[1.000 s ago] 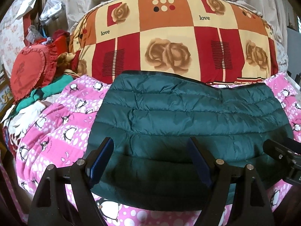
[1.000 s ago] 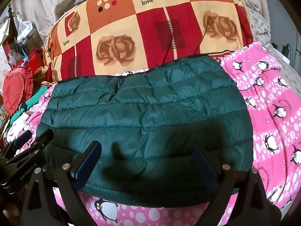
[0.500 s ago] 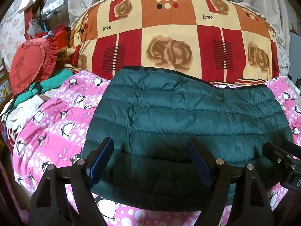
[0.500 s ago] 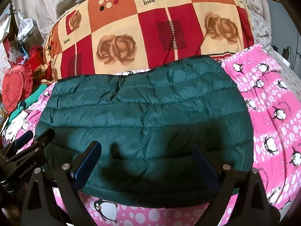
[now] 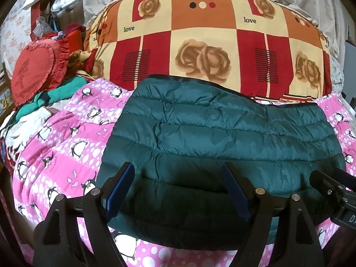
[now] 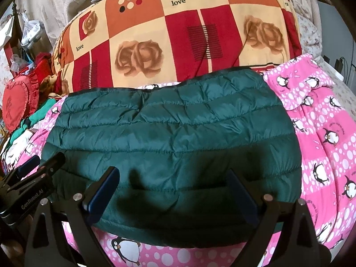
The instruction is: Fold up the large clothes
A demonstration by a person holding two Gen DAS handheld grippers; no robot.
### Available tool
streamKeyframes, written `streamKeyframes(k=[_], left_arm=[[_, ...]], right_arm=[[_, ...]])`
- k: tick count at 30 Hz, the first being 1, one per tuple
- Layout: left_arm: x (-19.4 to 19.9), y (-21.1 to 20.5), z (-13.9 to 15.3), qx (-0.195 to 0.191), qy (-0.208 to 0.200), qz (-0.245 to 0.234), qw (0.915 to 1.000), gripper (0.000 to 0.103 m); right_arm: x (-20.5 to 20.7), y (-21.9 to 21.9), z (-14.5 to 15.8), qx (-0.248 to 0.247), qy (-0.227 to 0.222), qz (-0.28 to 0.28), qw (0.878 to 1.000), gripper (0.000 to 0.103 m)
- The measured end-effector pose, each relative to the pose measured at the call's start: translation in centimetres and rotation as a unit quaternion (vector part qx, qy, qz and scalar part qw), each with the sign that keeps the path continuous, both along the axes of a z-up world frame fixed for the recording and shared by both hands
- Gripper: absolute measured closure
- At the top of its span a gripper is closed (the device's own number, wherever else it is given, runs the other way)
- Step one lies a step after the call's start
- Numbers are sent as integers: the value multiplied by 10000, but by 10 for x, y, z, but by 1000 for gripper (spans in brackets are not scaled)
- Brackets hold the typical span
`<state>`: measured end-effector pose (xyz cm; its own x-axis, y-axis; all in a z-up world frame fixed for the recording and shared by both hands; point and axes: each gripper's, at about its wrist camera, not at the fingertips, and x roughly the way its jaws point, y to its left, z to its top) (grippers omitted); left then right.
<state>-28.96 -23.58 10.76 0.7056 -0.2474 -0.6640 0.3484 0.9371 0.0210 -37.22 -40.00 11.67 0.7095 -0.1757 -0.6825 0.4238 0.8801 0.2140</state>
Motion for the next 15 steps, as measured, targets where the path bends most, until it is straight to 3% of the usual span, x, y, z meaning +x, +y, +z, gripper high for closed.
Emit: streamKeyframes(k=[15], left_arm=[[0,0,0,23,0,-10,10000,53]], right_arm=[[3,1,-1,-15,22,15,10000,4]])
